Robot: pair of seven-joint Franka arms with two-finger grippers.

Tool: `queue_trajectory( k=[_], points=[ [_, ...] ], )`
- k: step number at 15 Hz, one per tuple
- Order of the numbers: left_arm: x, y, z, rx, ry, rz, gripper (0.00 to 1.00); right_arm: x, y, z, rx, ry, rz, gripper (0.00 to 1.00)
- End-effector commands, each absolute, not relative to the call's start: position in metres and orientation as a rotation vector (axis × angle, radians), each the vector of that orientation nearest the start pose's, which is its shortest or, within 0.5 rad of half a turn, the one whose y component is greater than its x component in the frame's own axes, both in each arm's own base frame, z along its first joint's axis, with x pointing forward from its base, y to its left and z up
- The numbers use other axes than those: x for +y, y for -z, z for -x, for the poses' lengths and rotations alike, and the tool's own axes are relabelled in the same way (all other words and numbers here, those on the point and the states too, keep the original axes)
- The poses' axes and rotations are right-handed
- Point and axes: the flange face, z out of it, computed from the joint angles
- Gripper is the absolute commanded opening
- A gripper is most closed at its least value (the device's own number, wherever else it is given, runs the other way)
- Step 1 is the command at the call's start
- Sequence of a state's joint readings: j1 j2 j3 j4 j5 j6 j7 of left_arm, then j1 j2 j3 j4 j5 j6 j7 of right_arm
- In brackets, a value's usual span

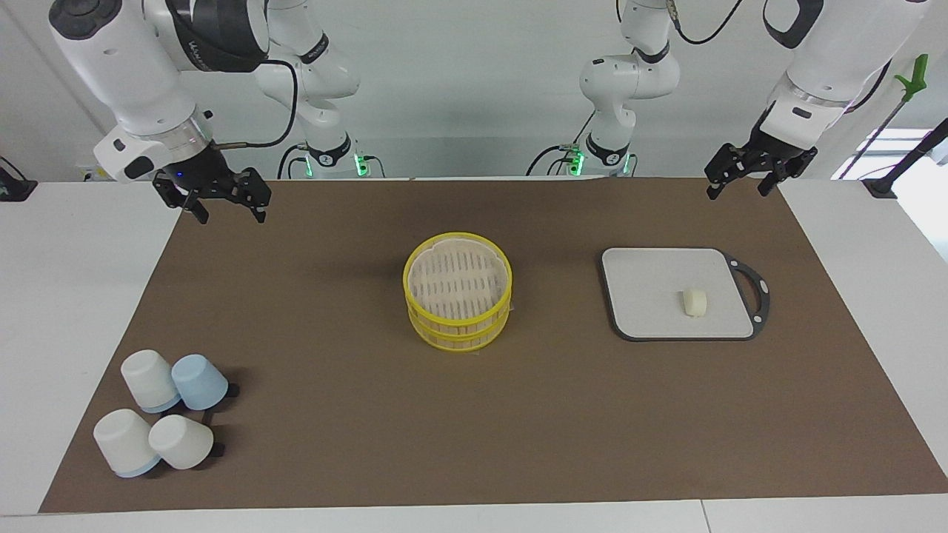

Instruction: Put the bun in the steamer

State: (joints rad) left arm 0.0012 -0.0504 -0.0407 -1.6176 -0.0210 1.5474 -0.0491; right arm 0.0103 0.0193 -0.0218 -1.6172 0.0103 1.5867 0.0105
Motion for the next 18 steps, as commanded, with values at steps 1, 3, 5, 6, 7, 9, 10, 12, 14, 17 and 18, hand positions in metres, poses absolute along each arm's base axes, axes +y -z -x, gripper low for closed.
queue_trajectory(
  k=[1, 3, 5, 6, 7, 9, 10, 12, 14, 17, 18],
  points=[
    [-0.027, -0.628, -0.535, -0.016, -0.041, 3.168, 1.00, -0.007, -0.600, -0.557, 0.012, -0.067, 3.133, 1.00],
    [-0.022, -0.629, -0.535, -0.028, -0.036, 3.168, 1.00, -0.009, -0.600, -0.557, 0.020, -0.070, 3.133, 1.00],
    [-0.022, -0.628, -0.534, -0.028, -0.041, 3.168, 1.00, -0.013, -0.601, -0.557, 0.027, -0.065, 3.131, 1.00],
    [-0.021, -0.628, -0.534, -0.031, -0.041, 3.168, 1.00, -0.015, -0.600, -0.557, 0.032, -0.065, 3.131, 1.00],
    [-0.022, -0.628, -0.534, -0.028, -0.041, 3.168, 1.00, -0.015, -0.600, -0.558, 0.032, -0.062, 3.128, 1.00],
    [-0.022, -0.626, -0.533, -0.029, -0.053, 3.167, 1.00, -0.001, -0.601, -0.559, 0.018, -0.055, 3.108, 1.00],
    [-0.023, -0.621, -0.532, -0.024, -0.063, 3.167, 1.00, 0.027, -0.601, -0.561, 0.005, -0.058, 3.078, 1.00],
    [-0.023, -0.622, -0.529, -0.024, -0.063, 3.166, 1.00, 0.122, -0.588, -0.562, 0.061, -0.125, 3.111, 1.00],
    [-0.022, -0.618, -0.528, -0.024, -0.075, 3.166, 1.00, 0.197, -0.574, -0.573, 0.181, -0.197, 3.153, 1.00],
    [-0.020, -0.597, -0.524, -0.011, -0.050, 3.166, 1.00, 0.279, -0.542, -0.589, 0.188, -0.166, 3.160, 1.00],
    [-0.018, -0.581, -0.523, -0.003, -0.035, 3.167, 1.00, 0.310, -0.531, -0.588, 0.176, -0.138, 3.159, 1.00]
  ],
)
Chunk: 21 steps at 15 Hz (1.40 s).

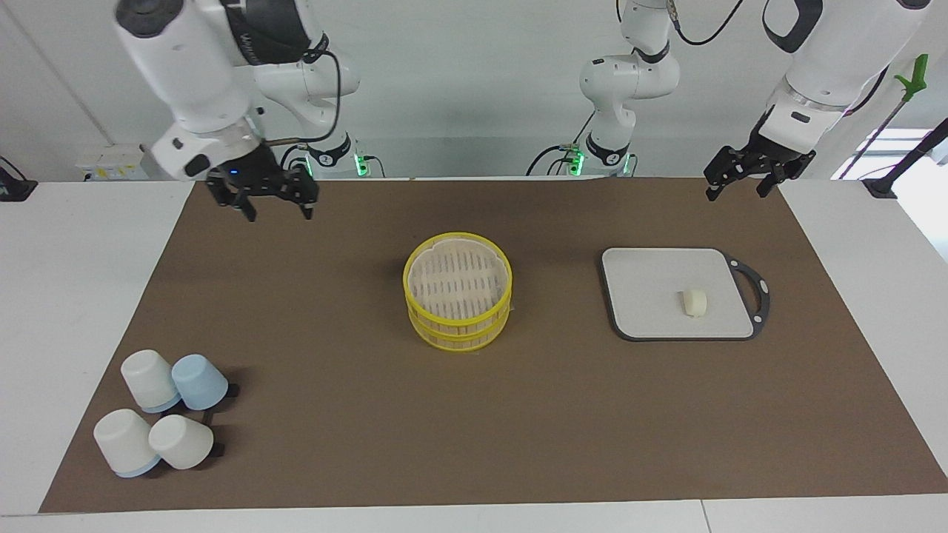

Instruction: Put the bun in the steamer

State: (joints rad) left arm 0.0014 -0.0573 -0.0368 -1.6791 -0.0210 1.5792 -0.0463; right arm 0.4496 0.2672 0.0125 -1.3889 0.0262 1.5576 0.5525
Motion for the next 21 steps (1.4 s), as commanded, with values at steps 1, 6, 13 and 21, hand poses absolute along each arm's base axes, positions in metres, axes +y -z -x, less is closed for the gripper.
queue_trajectory(
  k=[1, 6, 13, 21],
  points=[
    [-0.014, -0.559, -0.522, 0.013, -0.025, 3.167, 1.00, 0.335, -0.517, -0.584, 0.162, -0.115, 3.159, 1.00],
    [0.018, -0.440, -0.525, 0.169, 0.040, 3.158, 1.00, 0.392, -0.474, -0.574, 0.129, -0.019, 3.154, 1.00],
    [0.035, -0.334, -0.542, 0.280, 0.142, 3.134, 1.00, 0.445, -0.405, -0.547, 0.184, 0.042, 3.122, 1.00],
    [0.030, -0.311, -0.548, 0.302, 0.125, 3.135, 0.76, 0.448, -0.380, -0.526, 0.122, 0.028, 3.136, 0.72]
  ],
)
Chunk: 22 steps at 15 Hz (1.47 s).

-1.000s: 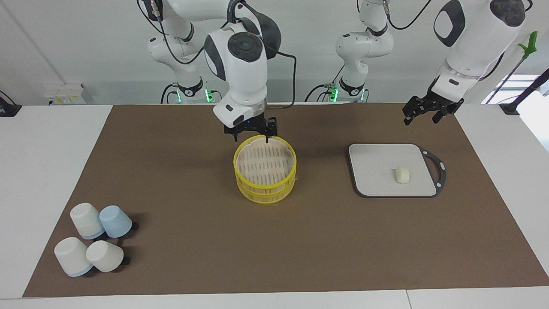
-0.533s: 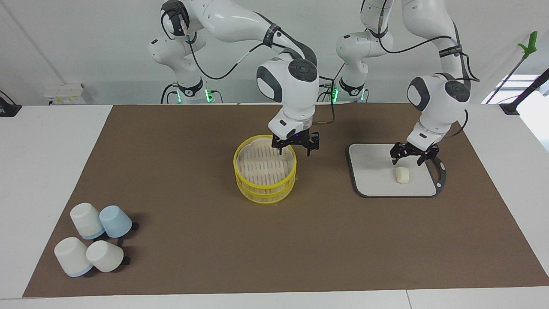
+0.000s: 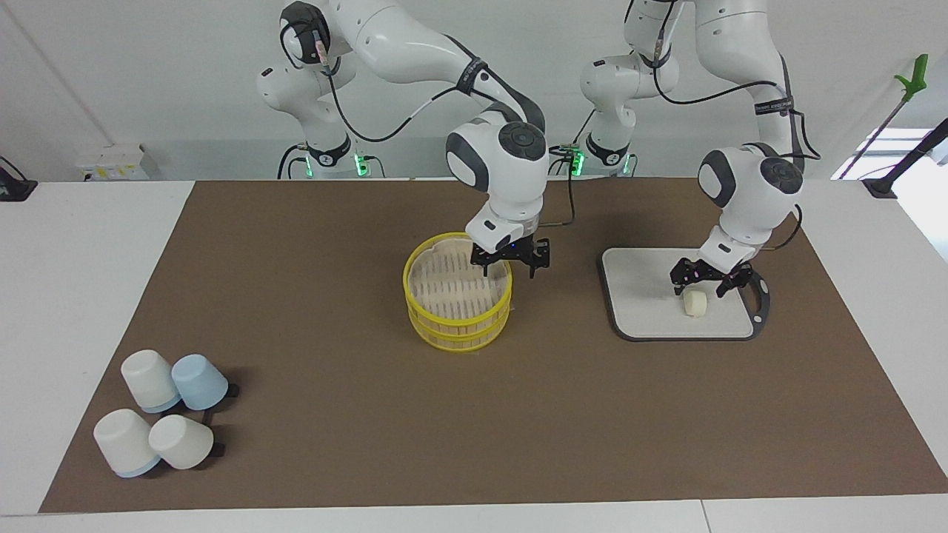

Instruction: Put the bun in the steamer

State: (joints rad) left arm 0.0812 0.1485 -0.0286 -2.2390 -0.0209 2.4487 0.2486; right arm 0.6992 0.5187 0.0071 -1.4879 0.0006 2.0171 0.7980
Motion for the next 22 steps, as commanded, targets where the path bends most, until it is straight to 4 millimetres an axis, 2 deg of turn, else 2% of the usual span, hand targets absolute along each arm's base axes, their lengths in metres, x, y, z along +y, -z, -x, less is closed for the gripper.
queue_trajectory(
  k=[1, 2, 3, 4, 5, 8, 10, 12, 14, 16, 18, 19, 20, 22],
  points=[
    [0.030, -0.311, -0.549, 0.302, 0.128, 3.135, 0.65, 0.447, -0.380, -0.526, 0.098, 0.024, 3.139, 0.49],
    [0.030, -0.311, -0.549, 0.302, 0.128, 3.135, 0.45, 0.447, -0.379, -0.526, 0.064, 0.023, 3.141, 0.23],
    [0.030, -0.311, -0.549, 0.302, 0.130, 3.135, 0.32, 0.447, -0.380, -0.526, 0.045, 0.024, 3.140, 0.07],
    [0.030, -0.312, -0.549, 0.302, 0.132, 3.134, 0.16, 0.447, -0.381, -0.526, 0.028, 0.026, 3.140, 0.00],
    [0.030, -0.311, -0.550, 0.300, 0.132, 3.135, 0.08, 0.448, -0.381, -0.526, 0.025, 0.028, 3.139, 0.00],
    [0.030, -0.316, -0.553, 0.301, 0.116, 3.137, 0.06, 0.455, -0.382, -0.520, 0.004, 0.028, 3.139, 0.00],
    [0.029, -0.336, -0.567, 0.288, 0.074, 3.147, 0.06, 0.455, -0.383, -0.521, 0.006, 0.030, 3.137, 0.00],
    [0.008, -0.368, -0.582, 0.254, 0.019, 3.159, 0.08, 0.451, -0.391, -0.526, 0.000, 0.025, 3.145, 0.00],
    [-0.024, -0.399, -0.590, 0.145, -0.028, 3.169, 0.08, 0.438, -0.430, -0.543, -0.062, 0.009, 3.148, 0.00],
    [-0.056, -0.426, -0.593, 0.071, -0.085, 3.168, 0.09, 0.395, -0.469, -0.564, -0.105, -0.049, 3.162, 0.00],
    [-0.089, -0.447, -0.590, -0.013, -0.104, 3.165, 0.11, 0.327, -0.524, -0.579, -0.139, -0.038, 3.145, 0.00],
    [-0.107, -0.452, -0.587, -0.068, -0.094, 3.163, 0.12, 0.288, -0.537, -0.583, -0.174, -0.109, 3.159, 0.00],
    [-0.142, -0.460, -0.582, -0.162, -0.072, 3.161, 0.13, 0.246, -0.549, -0.587, -0.220, -0.171, 3.159, 0.00],
    [-0.221, -0.468, -0.564, -0.331, -0.020, 3.159, 0.13, 0.137, -0.558, -0.595, -0.363, -0.289, 3.121, 0.00]
  ],
)
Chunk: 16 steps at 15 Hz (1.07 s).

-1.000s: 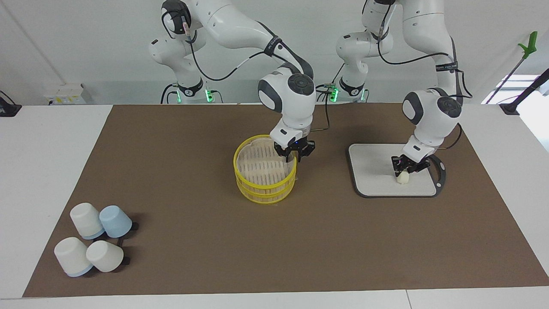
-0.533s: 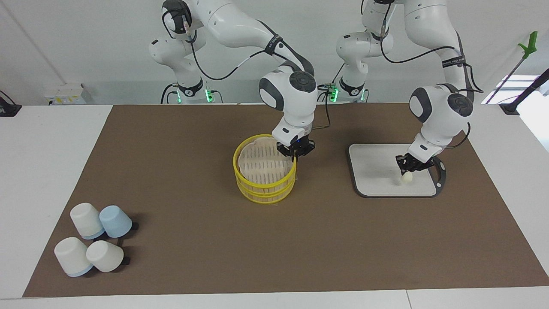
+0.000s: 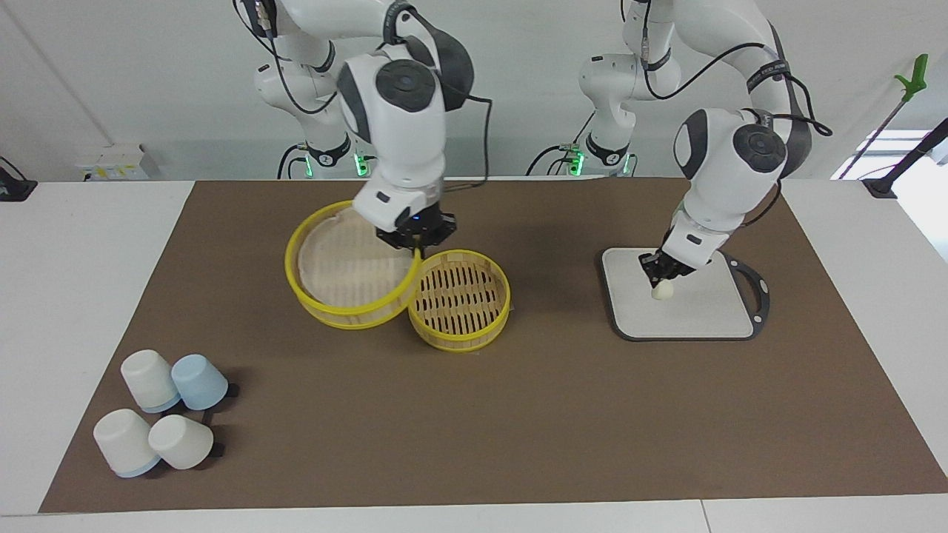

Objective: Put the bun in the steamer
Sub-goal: 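Lift the lid aside with the right gripper while the left gripper lifts the bun, then lower the bun into the open steamer and open the left gripper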

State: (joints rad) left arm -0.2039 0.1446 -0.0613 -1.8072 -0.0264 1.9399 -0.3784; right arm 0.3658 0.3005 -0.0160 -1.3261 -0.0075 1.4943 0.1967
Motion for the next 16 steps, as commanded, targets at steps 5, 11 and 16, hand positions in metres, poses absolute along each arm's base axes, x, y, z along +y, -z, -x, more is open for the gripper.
queue_trajectory(
  k=[5, 11, 16],
  points=[
    [-0.375, -0.439, -0.508, -0.414, 0.112, 3.228, 0.13, -0.047, -0.538, -0.578, -0.493, -0.386, 3.035, 0.00],
    [-0.448, -0.340, -0.480, -0.402, 0.179, 3.201, 0.16, -0.043, -0.510, -0.561, -0.509, -0.343, 3.063, 0.00],
    [-0.453, -0.322, -0.472, -0.407, 0.180, 3.202, 0.60, -0.033, -0.507, -0.561, -0.538, -0.333, 3.067, 0.00]
  ],
)
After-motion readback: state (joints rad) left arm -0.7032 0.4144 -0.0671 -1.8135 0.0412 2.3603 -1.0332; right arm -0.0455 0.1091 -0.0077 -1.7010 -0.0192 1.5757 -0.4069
